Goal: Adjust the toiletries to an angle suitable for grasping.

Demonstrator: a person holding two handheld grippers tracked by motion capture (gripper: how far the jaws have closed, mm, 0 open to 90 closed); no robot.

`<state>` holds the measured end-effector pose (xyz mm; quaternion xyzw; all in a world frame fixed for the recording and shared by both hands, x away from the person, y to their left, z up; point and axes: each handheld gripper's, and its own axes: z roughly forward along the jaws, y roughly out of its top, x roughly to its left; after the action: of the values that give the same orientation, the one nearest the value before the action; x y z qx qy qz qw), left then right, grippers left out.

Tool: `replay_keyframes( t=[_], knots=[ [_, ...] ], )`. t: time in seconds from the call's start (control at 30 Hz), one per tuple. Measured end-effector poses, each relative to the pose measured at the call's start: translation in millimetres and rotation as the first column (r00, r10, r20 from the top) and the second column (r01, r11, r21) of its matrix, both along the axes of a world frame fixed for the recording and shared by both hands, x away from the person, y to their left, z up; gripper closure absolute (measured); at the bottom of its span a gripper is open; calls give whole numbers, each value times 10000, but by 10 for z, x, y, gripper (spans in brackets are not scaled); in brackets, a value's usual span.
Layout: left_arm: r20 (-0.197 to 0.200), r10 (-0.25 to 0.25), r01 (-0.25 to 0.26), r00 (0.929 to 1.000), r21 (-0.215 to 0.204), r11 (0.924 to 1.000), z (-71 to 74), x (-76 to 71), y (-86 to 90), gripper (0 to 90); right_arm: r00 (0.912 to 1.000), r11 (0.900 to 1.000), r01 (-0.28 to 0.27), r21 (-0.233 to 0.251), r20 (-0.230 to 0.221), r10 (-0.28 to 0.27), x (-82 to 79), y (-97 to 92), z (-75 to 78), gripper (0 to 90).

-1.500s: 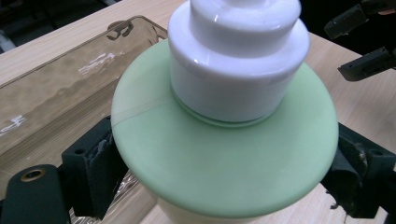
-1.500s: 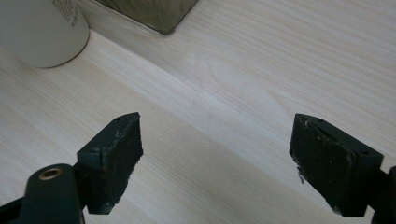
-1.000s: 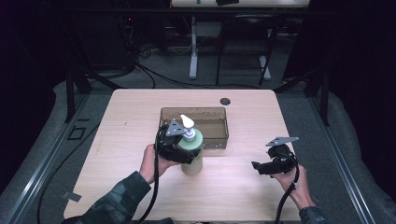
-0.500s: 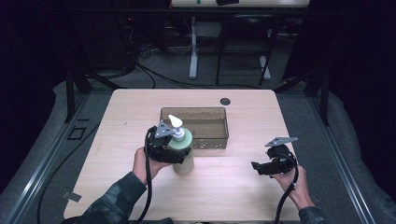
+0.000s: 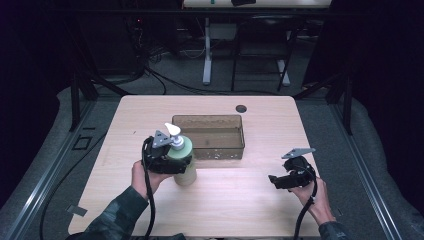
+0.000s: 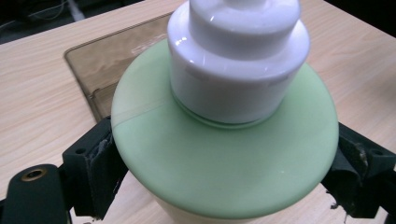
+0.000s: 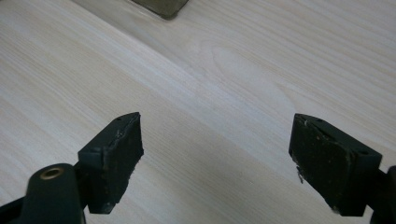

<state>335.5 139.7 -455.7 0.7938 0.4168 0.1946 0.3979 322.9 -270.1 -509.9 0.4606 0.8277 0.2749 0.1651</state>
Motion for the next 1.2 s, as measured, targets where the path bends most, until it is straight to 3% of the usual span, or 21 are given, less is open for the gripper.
replay_keyframes(
  t=[0.2, 0.4, 0.5, 0.73, 0.83, 0.93, 1.0, 1.07, 1.1, 1.2],
  knots=[
    [-23, 609, -609, 9981, 36, 9981, 4, -13, 85, 123, 10000, 10000, 14, -18, -25, -14, 5, -15, -10, 169],
    [27, 602, -602, 9982, 57, 9982, 0, -14, 134, 120, 9998, 9998, -176, -37, 18, 176, 1, 18, 1, 167],
    [-59, 240, -240, 9997, -49, 9997, 11, 4, 177, 116, 9998, 9998, -180, -25, -18, 180, -5, 30, 6, 167],
    [-298, -387, 385, 9988, -62, 9992, 83, 28, 258, 1, 9997, 9997, -244, 26, 7, 244, -7, 34, 22, 166],
    [-294, -1074, 1076, 9938, 72, 9942, 132, 37, 353, 0, 9997, 9997, -249, 38, 48, 248, -11, 26, 35, 165],
    [-329, -1384, 1392, 9898, 232, 9900, 177, 40, 390, 0, 9996, 9996, -260, 64, 55, 260, -9, 15, 36, 164],
    [-316, -2187, 2202, 9753, 560, 9738, 272, 44, 431, 0, 9995, 9994, -310, 124, 5, 310, -7, 14, 33, 163],
    [-438, -2724, 2747, 9612, 604, 9596, 334, 63, 461, 1, 9993, 9992, -369, 143, -5, 369, -9, 23, 35, 161],
    [-469, -3066, 3091, 9507, 605, 9491, 378, 86, 481, 1, 9992, 9991, -394, 122, 7, 394, -11, 26, 36, 161],
    [-475, -3460, 3489, 9370, 810, 9337, 484, 142, 526, 1, 9990, 9989, -439, 147, -18, 440, -12, 29, 39, 161]
  ],
)
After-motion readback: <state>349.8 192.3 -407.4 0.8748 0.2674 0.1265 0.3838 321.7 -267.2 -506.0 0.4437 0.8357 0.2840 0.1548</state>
